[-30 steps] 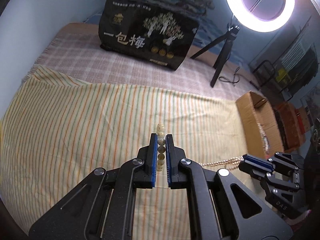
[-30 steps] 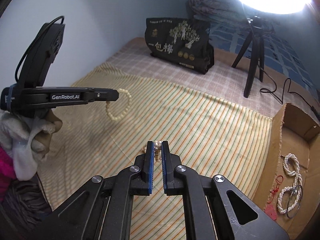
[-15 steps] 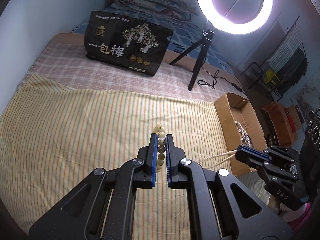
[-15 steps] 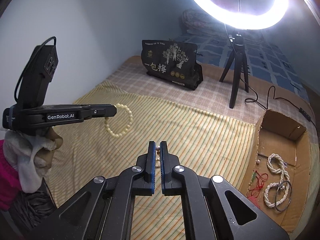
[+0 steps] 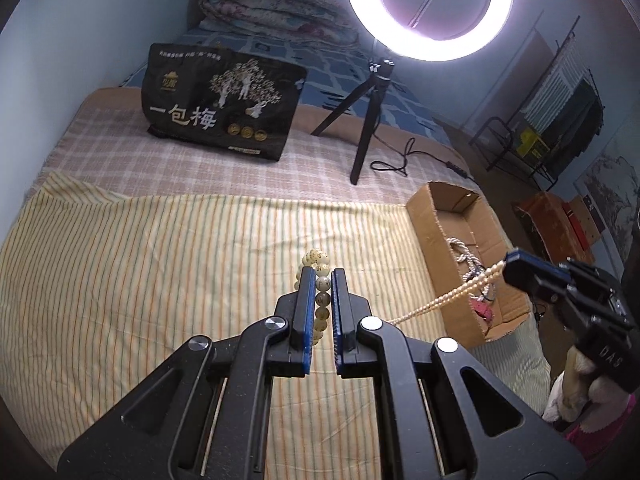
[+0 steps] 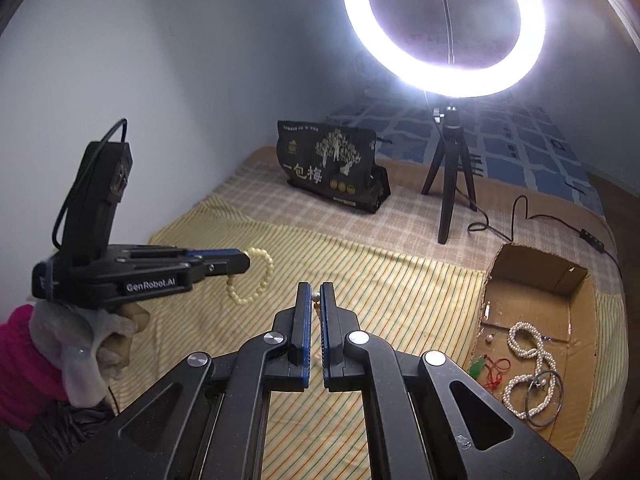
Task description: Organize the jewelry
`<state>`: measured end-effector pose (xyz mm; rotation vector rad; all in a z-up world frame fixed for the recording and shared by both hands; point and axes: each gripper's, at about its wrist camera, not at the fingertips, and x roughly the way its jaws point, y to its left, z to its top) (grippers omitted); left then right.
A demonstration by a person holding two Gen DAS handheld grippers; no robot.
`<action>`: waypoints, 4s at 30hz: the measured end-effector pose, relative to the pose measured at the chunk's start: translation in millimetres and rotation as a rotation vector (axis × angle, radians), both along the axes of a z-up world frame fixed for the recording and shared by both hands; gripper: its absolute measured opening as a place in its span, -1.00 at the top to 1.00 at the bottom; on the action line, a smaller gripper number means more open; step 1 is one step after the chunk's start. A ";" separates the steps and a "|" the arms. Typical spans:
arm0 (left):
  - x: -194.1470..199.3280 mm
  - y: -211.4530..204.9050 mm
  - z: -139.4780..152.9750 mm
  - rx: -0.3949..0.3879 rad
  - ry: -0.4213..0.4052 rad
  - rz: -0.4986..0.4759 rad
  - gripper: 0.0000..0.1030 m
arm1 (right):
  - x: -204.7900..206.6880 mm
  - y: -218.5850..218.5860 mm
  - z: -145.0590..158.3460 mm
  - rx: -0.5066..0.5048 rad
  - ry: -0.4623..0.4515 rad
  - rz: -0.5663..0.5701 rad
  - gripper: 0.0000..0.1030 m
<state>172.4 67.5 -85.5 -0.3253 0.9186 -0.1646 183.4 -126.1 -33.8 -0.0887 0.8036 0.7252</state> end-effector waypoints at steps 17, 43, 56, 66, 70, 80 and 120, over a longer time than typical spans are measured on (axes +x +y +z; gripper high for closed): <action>-3.1 -66.0 43.9 -0.020 -0.093 -0.140 0.90 | 9.2 -41.6 50.7 0.059 -0.088 -0.089 0.95; 38.5 -195.3 45.6 -0.030 -0.116 -0.306 0.90 | 71.7 -163.9 63.6 -0.071 -0.151 -0.289 0.95; 74.7 -212.7 13.1 -0.006 -0.071 -0.294 0.90 | 108.3 -188.2 25.4 -0.121 -0.096 -0.321 0.95; 78.9 -222.0 4.7 0.031 -0.035 -0.310 0.61 | 116.7 -184.7 9.6 -0.142 -0.078 -0.314 0.84; 73.0 -219.6 5.3 0.051 -0.072 -0.293 -0.14 | 116.9 -186.3 3.6 -0.157 -0.072 -0.357 -0.20; 63.7 -225.2 3.3 0.141 -0.087 -0.297 -0.33 | 113.1 -189.5 -6.4 -0.188 -0.025 -0.461 -0.47; -65.7 -151.9 100.7 0.217 -0.331 -0.202 -0.60 | -29.0 -141.1 70.4 -0.213 -0.189 -0.580 -0.55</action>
